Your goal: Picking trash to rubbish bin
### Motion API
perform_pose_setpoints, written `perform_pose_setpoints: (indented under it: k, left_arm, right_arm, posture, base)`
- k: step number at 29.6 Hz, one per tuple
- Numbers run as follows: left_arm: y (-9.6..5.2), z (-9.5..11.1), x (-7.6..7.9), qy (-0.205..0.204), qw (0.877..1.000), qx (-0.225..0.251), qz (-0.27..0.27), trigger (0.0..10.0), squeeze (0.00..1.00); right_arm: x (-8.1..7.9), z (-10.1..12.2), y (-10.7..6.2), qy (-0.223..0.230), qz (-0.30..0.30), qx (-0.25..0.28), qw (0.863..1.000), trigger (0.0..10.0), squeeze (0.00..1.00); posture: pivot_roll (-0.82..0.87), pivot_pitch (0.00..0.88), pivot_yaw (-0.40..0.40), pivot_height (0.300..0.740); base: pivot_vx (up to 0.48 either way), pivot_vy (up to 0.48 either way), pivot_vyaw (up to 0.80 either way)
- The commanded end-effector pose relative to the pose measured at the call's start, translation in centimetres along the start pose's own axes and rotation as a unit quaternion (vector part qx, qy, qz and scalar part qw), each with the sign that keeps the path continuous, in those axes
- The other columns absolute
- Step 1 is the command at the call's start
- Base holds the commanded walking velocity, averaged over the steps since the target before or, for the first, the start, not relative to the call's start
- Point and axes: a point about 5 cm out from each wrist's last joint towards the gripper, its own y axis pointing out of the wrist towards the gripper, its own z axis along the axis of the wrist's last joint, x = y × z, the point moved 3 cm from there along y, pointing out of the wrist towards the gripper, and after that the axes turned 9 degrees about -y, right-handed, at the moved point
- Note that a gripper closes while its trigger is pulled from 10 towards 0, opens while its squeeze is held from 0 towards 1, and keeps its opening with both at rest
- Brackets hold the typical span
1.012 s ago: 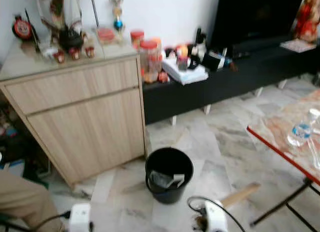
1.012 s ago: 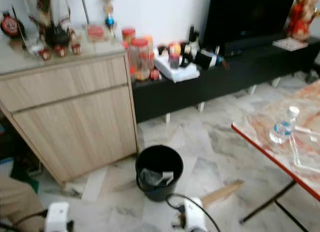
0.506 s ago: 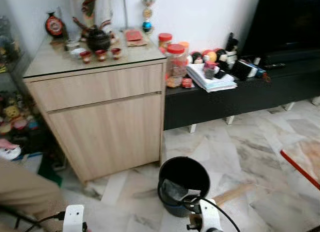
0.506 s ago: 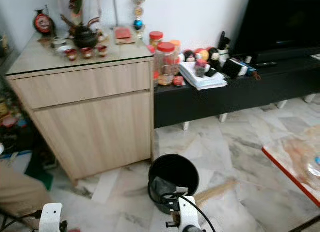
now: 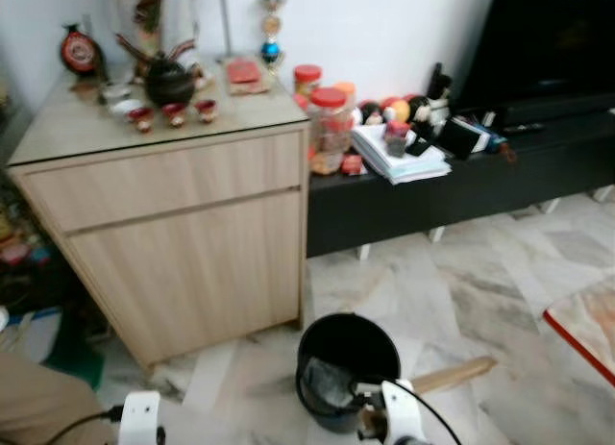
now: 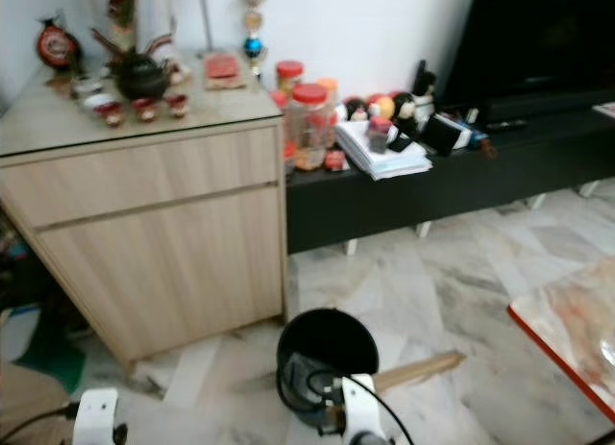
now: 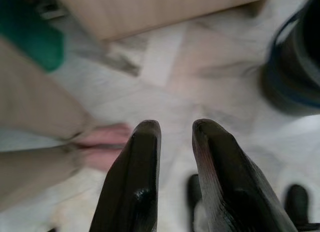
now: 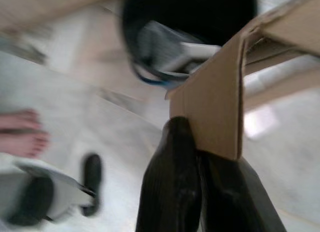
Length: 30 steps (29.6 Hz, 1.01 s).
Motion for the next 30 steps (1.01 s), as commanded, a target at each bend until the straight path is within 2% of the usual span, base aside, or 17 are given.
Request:
perform_pose_setpoints:
  k: [1, 3, 7, 30]
  left_arm:
    - [-0.14, -0.04, -1.56, 0.005, 1.0, -0.005, 0.019, 10.0, 0.0]
    - [-0.13, 0.03, -1.58, 0.007, 1.0, -0.004, 0.018, 10.0, 0.0]
    - [-0.12, 0.06, -1.59, 0.008, 1.0, -0.004, 0.018, 10.0, 0.0]
    - [-0.15, -0.13, -1.42, 0.009, 1.0, -0.006, 0.015, 10.0, 0.0]
  right_arm:
    - [-1.11, 1.52, 0.28, 0.008, 0.012, 0.022, 1.0, 10.0, 0.0]
    - [-1.19, 1.72, 0.31, 0.014, 0.013, 0.026, 0.999, 10.0, 0.0]
    - [-1.46, 2.41, 0.34, 0.021, 0.022, 0.043, 0.999, 10.0, 0.0]
    - [-1.36, 1.73, 0.28, -0.001, 0.023, 0.03, 0.999, 10.0, 0.0]
  posture:
    - [0.04, 0.0, -0.015, 0.74]
    - [0.04, 0.0, -0.015, 0.74]
    - [0.04, 0.0, -0.014, 0.74]
    - [0.05, 0.0, -0.021, 0.74]
  base:
    - [0.341, 0.0, 0.0]
    - [0.341, 0.0, 0.0]
    - [0.343, 0.0, -0.8]
    - [0.338, 0.0, 0.0]
